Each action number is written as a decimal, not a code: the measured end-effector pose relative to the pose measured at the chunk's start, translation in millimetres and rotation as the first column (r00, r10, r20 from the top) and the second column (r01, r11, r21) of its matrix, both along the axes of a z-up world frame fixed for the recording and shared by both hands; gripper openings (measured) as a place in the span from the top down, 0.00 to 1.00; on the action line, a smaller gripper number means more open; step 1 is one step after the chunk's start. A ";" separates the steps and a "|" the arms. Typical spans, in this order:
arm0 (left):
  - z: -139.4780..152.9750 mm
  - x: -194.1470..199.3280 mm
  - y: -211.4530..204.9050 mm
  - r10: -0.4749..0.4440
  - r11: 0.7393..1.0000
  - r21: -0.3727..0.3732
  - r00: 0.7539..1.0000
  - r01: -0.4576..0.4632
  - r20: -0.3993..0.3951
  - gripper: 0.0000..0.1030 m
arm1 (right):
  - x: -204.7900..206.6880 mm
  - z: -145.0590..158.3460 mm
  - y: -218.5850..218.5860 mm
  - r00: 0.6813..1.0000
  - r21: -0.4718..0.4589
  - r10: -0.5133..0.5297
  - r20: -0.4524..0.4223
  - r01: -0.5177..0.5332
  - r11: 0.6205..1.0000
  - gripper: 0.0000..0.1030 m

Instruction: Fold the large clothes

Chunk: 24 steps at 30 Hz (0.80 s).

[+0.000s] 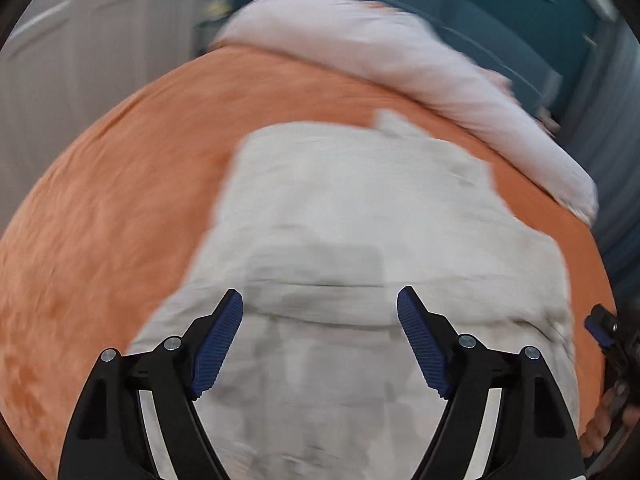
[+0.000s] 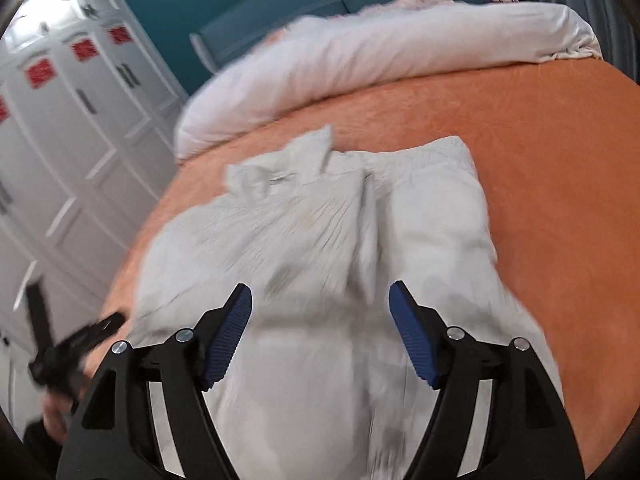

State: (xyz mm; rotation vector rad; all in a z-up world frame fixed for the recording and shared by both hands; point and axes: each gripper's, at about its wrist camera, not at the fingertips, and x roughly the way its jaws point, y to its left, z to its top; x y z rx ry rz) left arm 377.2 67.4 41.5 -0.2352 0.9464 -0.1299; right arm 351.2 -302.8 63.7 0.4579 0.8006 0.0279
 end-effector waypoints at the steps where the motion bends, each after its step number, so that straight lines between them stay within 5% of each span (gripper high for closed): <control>1: -5.3 3.9 8.5 0.033 0.999 -0.007 0.999 -0.033 -0.006 0.27 | 13.2 -4.9 -0.7 0.999 -0.008 -0.020 -0.031 0.020 1.000 0.33; 3: -7.5 8.7 15.0 0.070 0.997 -0.017 0.998 -0.070 0.003 0.27 | 40.9 -16.8 -0.3 0.996 0.007 -0.032 -0.080 0.032 0.999 0.33; 4: -7.4 13.8 15.6 0.087 0.996 -0.015 0.996 -0.087 0.012 0.28 | 52.3 -21.9 2.9 0.994 0.022 -0.025 -0.102 0.027 0.999 0.42; 5: -6.3 16.3 16.9 0.095 0.995 -0.017 0.995 -0.094 0.016 0.28 | 62.1 -23.9 8.3 0.993 0.031 -0.009 -0.118 0.013 0.999 0.53; 6: -3.9 17.9 18.1 0.094 0.995 -0.027 0.995 -0.093 0.025 0.28 | 65.1 -20.3 17.1 0.994 0.030 0.017 -0.112 -0.013 0.999 0.79; 7: -1.1 22.1 13.8 0.092 0.996 -0.026 0.995 -0.091 0.040 0.28 | 66.7 -5.0 28.2 0.996 0.021 0.065 -0.059 -0.064 0.998 0.93; 10: -3.3 32.2 1.7 0.059 0.997 0.050 0.995 -0.062 0.077 0.28 | 39.2 51.5 48.0 0.961 -0.016 0.165 0.222 -0.166 0.986 0.94; 12: -14.6 32.3 0.4 0.051 0.992 0.115 0.996 -0.059 0.078 0.28 | 27.1 58.0 42.5 0.947 -0.067 0.154 0.282 -0.141 0.988 0.94; 13: -24.2 35.7 -3.0 0.051 0.987 0.148 0.996 -0.061 0.068 0.28 | 29.5 48.9 36.4 0.959 -0.100 0.125 0.254 -0.102 0.990 0.94; 15: -47.4 39.2 -5.1 0.056 0.979 0.193 0.998 -0.061 0.028 0.28 | 54.0 -8.9 14.4 0.997 -0.111 0.058 0.042 -0.053 0.992 0.93; 17: -65.9 41.5 -1.5 0.069 0.982 0.180 0.998 -0.066 -0.009 0.24 | 63.8 -67.7 2.6 0.989 -0.068 0.067 -0.131 -0.076 0.995 0.87; 19: -67.9 40.3 -0.7 0.074 0.981 0.178 0.997 -0.072 -0.001 0.22 | 54.9 -67.0 -6.5 0.995 0.000 0.037 -0.088 -0.037 0.999 0.85; 24: -70.5 38.0 -6.9 0.073 0.971 0.226 0.997 -0.075 0.015 0.22 | 24.6 -14.2 3.7 0.991 -0.130 -0.125 0.040 0.129 0.983 0.77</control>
